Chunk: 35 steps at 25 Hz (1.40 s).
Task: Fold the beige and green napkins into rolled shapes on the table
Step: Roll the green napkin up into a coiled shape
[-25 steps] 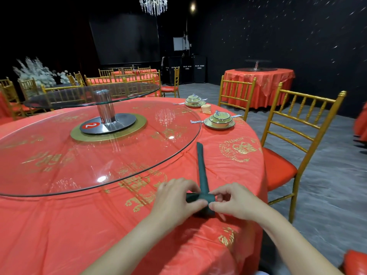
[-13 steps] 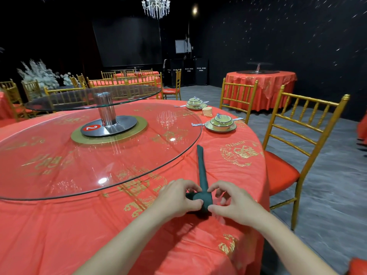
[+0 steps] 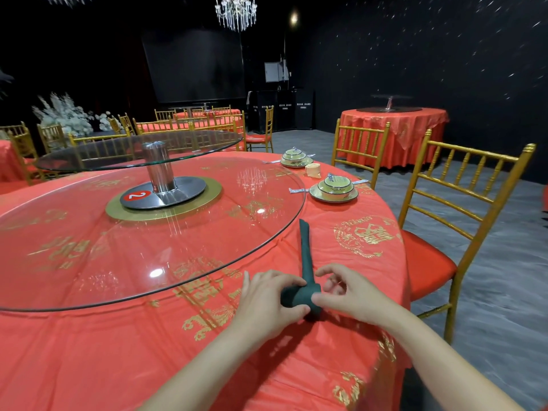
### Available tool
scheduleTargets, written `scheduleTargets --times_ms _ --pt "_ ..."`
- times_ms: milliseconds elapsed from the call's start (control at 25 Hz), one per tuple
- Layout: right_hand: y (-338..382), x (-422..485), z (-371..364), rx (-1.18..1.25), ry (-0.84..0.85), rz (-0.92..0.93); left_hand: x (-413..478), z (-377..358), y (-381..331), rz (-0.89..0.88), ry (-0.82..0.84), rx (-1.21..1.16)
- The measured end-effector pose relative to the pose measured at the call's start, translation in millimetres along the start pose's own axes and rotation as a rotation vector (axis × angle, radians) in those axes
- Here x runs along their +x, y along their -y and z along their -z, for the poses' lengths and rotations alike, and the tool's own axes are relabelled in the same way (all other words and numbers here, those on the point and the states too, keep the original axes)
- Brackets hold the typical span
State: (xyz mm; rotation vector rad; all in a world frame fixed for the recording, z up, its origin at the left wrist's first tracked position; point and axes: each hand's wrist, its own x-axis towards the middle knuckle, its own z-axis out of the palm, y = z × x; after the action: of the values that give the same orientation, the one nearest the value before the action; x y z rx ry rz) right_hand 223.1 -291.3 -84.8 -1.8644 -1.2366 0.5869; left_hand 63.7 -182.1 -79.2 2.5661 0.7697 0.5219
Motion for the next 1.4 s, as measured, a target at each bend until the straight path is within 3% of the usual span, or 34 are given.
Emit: scheduleTargets --times_ms 160,400,680,840,960,1120,1240,1400 --pt "-9.0 -4.0 -2.3 -0.164 0.017 0.096 20.9 2.8 5.5 0.071 0.111 -0.077" --pt "-11.8 -5.5 -2.7 -0.069 -0.048 0.118 27.4 0.4 3.3 0.026 0.172 -0.162" --pt "-5.0 -42.5 -4.9 -0.009 0.05 0.121 -1.2 5.7 0.6 -0.004 0.334 -0.365" --pt "1.7 -60.3 -10.3 -0.019 0.121 0.122 -15.0 14.5 -2.1 0.07 0.457 -0.471" --pt "4.8 -61.1 -8.6 0.016 0.134 0.099 -22.4 12.8 -6.5 0.049 0.356 -0.372" --pt "7.8 -54.5 -4.1 0.036 0.164 0.051 -47.4 9.0 -13.1 -0.055 0.137 0.049" --pt "9.6 -50.4 -1.7 0.01 0.175 0.016 -57.4 9.0 -18.9 -0.09 0.097 0.076" --pt "5.0 -55.8 -5.8 -0.115 0.026 0.098 -43.8 8.3 -13.2 -0.023 0.133 -0.018"
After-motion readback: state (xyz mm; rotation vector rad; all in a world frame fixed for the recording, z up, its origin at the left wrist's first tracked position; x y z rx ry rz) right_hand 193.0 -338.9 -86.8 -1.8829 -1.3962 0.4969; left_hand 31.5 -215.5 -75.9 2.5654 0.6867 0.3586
